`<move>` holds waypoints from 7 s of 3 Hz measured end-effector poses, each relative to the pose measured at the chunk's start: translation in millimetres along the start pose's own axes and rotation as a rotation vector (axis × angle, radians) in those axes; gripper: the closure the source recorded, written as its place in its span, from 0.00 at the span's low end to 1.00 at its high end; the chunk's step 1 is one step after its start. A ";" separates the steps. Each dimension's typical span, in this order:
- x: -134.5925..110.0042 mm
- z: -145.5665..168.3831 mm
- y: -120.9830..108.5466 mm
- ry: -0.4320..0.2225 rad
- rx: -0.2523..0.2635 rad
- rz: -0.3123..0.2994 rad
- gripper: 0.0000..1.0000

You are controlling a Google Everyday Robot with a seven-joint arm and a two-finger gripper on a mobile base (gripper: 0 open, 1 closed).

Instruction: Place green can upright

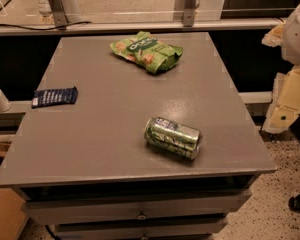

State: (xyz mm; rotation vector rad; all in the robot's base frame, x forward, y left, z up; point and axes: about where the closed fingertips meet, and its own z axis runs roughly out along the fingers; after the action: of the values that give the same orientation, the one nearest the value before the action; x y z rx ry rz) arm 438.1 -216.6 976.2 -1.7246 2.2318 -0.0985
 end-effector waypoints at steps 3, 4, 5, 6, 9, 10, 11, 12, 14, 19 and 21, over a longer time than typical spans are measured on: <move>-37.1 27.8 23.7 -0.100 -0.064 0.003 0.00; -59.4 40.7 43.7 -0.153 -0.118 0.029 0.00; -81.3 53.4 61.8 -0.190 -0.155 0.050 0.00; -107.0 70.0 71.1 -0.205 -0.157 0.055 0.00; -131.7 130.7 56.1 -0.145 -0.112 0.107 0.00; -123.3 151.4 50.4 -0.108 -0.104 0.137 0.18; -118.1 165.5 51.1 -0.077 -0.109 0.158 0.42; -121.3 170.8 52.8 -0.056 -0.113 0.169 0.65; -145.7 140.1 35.4 -0.135 -0.096 0.176 1.00; -162.1 98.0 -9.1 -0.979 -0.249 0.061 1.00; -154.0 109.4 8.2 -1.188 -0.331 0.023 1.00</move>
Offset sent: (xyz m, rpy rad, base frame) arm 0.0030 0.0372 -0.0233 0.0997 0.0392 0.0392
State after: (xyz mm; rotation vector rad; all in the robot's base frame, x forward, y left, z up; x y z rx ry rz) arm 496.3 -52.5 902.4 -1.2920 1.3723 1.0549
